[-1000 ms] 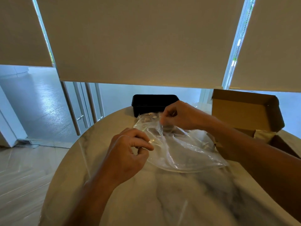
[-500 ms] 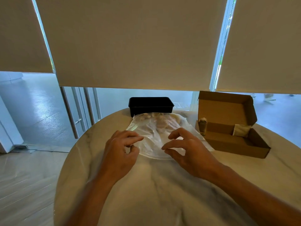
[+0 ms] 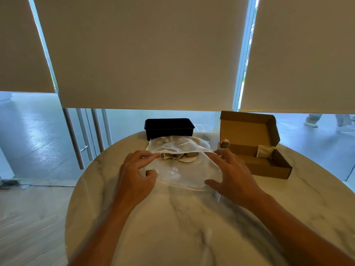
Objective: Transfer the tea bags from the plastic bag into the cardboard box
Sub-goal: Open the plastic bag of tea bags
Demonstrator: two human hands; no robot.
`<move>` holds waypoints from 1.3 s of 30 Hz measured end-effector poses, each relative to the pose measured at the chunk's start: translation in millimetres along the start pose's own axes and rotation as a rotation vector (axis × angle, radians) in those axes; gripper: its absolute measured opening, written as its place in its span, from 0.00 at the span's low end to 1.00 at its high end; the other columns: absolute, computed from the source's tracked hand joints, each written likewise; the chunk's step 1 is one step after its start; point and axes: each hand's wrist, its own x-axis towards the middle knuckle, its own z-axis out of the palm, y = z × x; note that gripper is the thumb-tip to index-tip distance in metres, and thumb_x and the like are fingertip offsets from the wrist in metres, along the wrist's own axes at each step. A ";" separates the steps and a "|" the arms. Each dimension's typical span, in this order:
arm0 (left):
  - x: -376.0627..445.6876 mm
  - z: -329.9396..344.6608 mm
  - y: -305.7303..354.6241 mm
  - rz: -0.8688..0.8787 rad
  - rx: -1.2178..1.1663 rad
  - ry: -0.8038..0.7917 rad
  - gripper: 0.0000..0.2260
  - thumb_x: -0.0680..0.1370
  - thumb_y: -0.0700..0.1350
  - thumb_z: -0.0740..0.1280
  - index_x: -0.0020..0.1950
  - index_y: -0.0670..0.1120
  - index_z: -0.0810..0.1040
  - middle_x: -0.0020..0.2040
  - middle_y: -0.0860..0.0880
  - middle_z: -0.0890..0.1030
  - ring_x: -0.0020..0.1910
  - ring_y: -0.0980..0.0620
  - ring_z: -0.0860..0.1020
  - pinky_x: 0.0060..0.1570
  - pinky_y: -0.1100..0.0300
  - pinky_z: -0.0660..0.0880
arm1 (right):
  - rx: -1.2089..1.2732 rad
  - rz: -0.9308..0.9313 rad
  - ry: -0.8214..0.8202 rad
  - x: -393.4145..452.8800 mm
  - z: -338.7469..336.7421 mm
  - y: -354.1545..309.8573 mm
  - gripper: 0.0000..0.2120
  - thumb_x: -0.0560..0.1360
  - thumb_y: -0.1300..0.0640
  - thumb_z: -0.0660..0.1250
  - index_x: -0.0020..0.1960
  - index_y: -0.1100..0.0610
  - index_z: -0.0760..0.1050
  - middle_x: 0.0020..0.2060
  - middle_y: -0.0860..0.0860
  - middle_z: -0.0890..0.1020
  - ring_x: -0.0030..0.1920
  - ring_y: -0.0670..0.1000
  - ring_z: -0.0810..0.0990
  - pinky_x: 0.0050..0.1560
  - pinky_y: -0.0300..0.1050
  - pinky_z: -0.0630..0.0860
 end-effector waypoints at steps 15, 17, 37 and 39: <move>-8.7 -7.0 -10.5 0.020 0.036 -0.116 0.29 0.66 0.38 0.63 0.67 0.49 0.74 0.62 0.60 0.73 0.57 0.66 0.68 0.52 0.80 0.65 | 0.566 -0.082 0.070 25.8 -46.7 -4.7 0.13 0.68 0.38 0.67 0.44 0.46 0.81 0.52 0.39 0.79 0.53 0.37 0.75 0.58 0.47 0.74; -11.0 -6.9 -9.3 0.049 0.028 -0.136 0.30 0.66 0.38 0.64 0.68 0.53 0.73 0.63 0.66 0.71 0.59 0.66 0.69 0.53 0.79 0.64 | 0.661 -0.038 0.120 61.5 -47.8 0.0 0.12 0.71 0.41 0.66 0.47 0.47 0.81 0.48 0.41 0.81 0.50 0.40 0.78 0.56 0.45 0.75; -8.0 -8.1 -10.8 0.141 -0.026 -0.216 0.29 0.65 0.37 0.72 0.64 0.55 0.76 0.60 0.64 0.76 0.57 0.62 0.75 0.57 0.72 0.68 | 0.314 0.138 -0.226 245.8 71.8 23.8 0.06 0.74 0.59 0.69 0.46 0.59 0.84 0.40 0.52 0.82 0.43 0.48 0.76 0.44 0.38 0.68; -10.2 -4.6 -10.0 0.152 -0.011 -0.229 0.29 0.65 0.36 0.71 0.65 0.54 0.76 0.60 0.63 0.76 0.58 0.62 0.74 0.59 0.72 0.67 | 0.375 0.147 -0.149 244.1 60.6 19.8 0.05 0.73 0.59 0.70 0.46 0.57 0.84 0.41 0.51 0.83 0.44 0.47 0.76 0.46 0.40 0.69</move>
